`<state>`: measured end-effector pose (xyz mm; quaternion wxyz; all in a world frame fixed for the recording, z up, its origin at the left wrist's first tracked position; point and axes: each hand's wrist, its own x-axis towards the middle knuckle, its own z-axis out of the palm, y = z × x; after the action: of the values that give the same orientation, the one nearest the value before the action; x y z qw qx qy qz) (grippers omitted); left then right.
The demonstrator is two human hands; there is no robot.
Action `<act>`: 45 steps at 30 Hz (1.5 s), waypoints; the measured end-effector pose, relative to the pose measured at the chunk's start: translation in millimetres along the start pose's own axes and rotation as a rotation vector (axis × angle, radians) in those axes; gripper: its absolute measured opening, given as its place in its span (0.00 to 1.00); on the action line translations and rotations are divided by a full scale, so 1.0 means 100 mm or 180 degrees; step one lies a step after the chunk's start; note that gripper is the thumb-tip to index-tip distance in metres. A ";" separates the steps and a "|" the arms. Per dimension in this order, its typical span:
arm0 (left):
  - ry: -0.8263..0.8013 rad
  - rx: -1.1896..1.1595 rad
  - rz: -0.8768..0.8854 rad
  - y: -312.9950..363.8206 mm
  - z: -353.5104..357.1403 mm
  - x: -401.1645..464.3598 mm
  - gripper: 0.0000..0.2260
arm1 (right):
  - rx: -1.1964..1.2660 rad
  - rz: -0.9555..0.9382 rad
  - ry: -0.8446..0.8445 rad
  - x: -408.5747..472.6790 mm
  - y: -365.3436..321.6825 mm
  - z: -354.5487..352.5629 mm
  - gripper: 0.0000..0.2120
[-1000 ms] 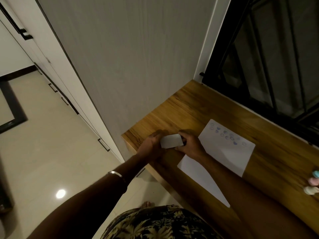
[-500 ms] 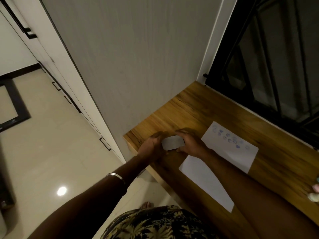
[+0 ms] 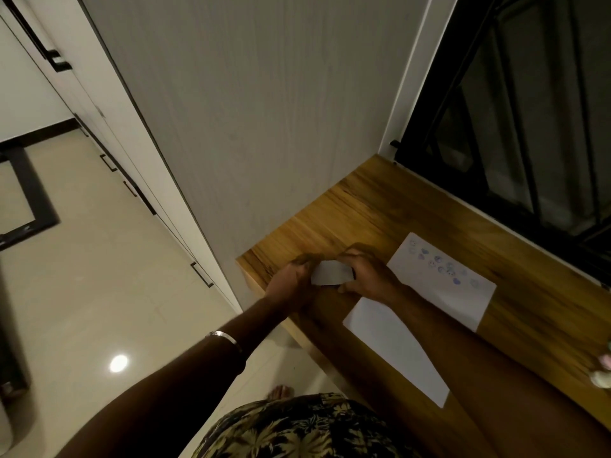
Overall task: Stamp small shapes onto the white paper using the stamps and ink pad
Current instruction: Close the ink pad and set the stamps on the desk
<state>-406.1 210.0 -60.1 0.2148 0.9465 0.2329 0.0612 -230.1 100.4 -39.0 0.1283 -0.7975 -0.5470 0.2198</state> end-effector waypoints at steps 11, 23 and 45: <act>-0.0022 -0.0025 -0.0056 0.00 0.02 -0.01 0.31 | 0.0216 -0.0019 0.0022 -0.04 0.01 -0.05 0.34; -0.0019 0.0028 0.0017 0.01 -0.02 -0.03 0.30 | 0.0310 0.0057 -0.0073 -0.06 -0.03 -0.04 0.36; -0.0131 0.0148 -0.0101 -0.03 0.01 0.02 0.30 | 0.0055 0.0083 -0.0215 -0.02 -0.06 -0.07 0.33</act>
<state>-405.3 213.2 -62.4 0.1984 0.9485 0.2447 0.0329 -232.3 101.6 -29.7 0.1138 -0.7956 -0.5386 0.2529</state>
